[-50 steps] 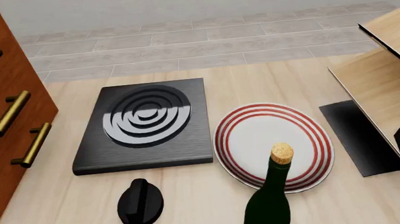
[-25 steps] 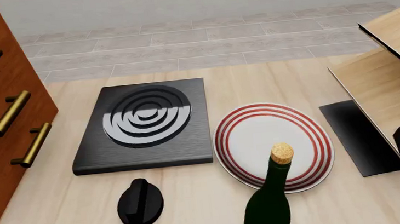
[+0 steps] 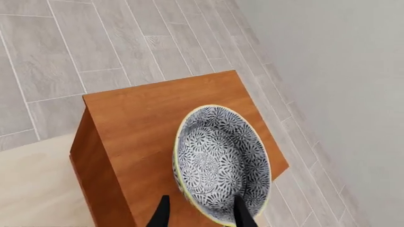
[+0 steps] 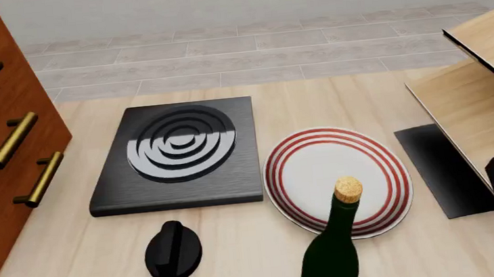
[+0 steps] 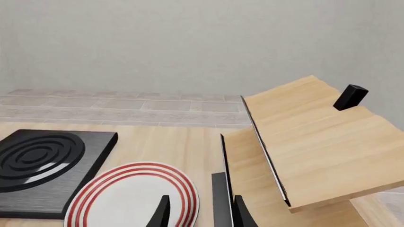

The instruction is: Put the bowl on the top of the cabinet.

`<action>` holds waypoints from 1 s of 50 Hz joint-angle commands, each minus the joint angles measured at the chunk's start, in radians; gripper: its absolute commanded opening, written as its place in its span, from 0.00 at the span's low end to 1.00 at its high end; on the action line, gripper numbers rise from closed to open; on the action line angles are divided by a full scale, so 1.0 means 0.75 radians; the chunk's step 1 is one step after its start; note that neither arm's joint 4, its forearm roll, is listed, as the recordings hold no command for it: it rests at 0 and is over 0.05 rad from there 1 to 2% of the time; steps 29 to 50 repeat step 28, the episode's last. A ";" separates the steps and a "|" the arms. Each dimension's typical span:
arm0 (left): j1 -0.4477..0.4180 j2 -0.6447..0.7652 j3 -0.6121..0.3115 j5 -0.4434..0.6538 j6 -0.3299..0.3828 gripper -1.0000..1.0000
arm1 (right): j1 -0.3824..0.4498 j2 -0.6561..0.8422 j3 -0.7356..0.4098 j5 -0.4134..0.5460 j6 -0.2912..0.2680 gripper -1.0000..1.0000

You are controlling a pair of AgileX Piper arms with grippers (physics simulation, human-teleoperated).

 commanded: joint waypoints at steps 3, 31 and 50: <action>-0.009 -0.142 0.073 0.004 -0.022 1.00 | 0.002 -0.001 -0.010 0.007 -0.002 1.00; -0.078 -0.337 0.272 -0.042 -0.028 1.00 | 0.002 0.005 -0.004 -0.002 0.005 1.00; -0.078 -0.337 0.272 -0.042 -0.028 1.00 | 0.002 0.005 -0.004 -0.002 0.005 1.00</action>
